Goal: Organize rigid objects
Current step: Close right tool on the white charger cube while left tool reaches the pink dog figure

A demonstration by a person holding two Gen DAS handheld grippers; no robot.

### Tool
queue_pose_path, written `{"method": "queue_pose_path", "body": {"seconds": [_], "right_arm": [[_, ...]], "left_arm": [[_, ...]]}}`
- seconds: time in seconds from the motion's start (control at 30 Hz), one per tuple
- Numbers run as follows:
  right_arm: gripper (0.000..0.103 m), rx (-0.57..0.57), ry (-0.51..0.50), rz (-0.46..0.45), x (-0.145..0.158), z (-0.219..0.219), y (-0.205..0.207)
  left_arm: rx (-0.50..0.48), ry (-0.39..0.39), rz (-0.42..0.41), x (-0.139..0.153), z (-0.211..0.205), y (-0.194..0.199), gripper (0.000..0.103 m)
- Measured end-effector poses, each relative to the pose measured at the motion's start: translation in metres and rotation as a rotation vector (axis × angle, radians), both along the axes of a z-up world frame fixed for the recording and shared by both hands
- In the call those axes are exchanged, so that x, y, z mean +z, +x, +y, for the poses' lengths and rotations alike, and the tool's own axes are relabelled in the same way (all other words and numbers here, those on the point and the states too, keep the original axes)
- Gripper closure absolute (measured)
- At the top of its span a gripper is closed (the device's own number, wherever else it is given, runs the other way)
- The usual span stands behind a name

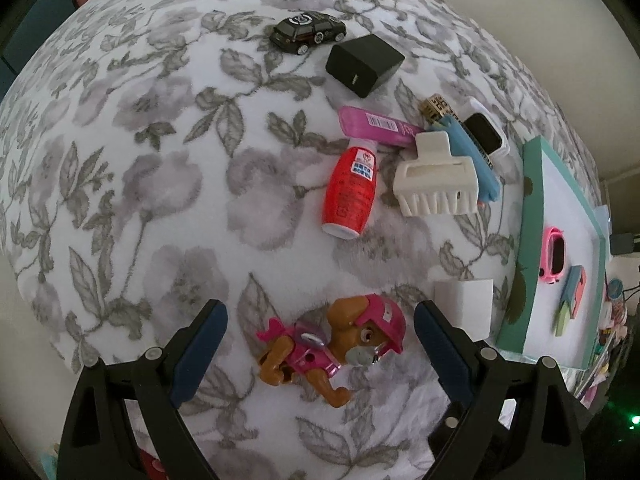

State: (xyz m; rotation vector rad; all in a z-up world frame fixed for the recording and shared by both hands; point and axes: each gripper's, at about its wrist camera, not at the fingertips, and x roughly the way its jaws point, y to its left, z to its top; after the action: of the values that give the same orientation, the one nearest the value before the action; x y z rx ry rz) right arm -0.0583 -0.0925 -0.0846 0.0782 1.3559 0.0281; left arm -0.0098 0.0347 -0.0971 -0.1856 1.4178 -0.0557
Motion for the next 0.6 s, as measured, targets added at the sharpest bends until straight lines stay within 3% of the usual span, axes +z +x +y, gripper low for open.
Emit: {"method": "queue_pose_path", "body": {"seconds": [0.23, 0.3, 0.37, 0.6], "right_arm": [[0.073, -0.024, 0.038, 0.001, 0.002, -0.021, -0.008], [0.073, -0.029, 0.045, 0.000, 0.001, -0.025, -0.008], [0.073, -0.034, 0.055, 0.000, 0.002, -0.027, -0.005], [0.072, -0.061, 0.082, -0.004, 0.001, -0.044, 0.008]], "left_arm": [[-0.045, 0.037, 0.018, -0.003, -0.019, -0.006, 0.009], [-0.041, 0.033, 0.030, -0.006, -0.020, -0.007, 0.012], [-0.038, 0.025, 0.045, -0.011, -0.022, -0.006, 0.022], [-0.049, 0.011, 0.052, -0.016, -0.031, -0.009, 0.022]]}}
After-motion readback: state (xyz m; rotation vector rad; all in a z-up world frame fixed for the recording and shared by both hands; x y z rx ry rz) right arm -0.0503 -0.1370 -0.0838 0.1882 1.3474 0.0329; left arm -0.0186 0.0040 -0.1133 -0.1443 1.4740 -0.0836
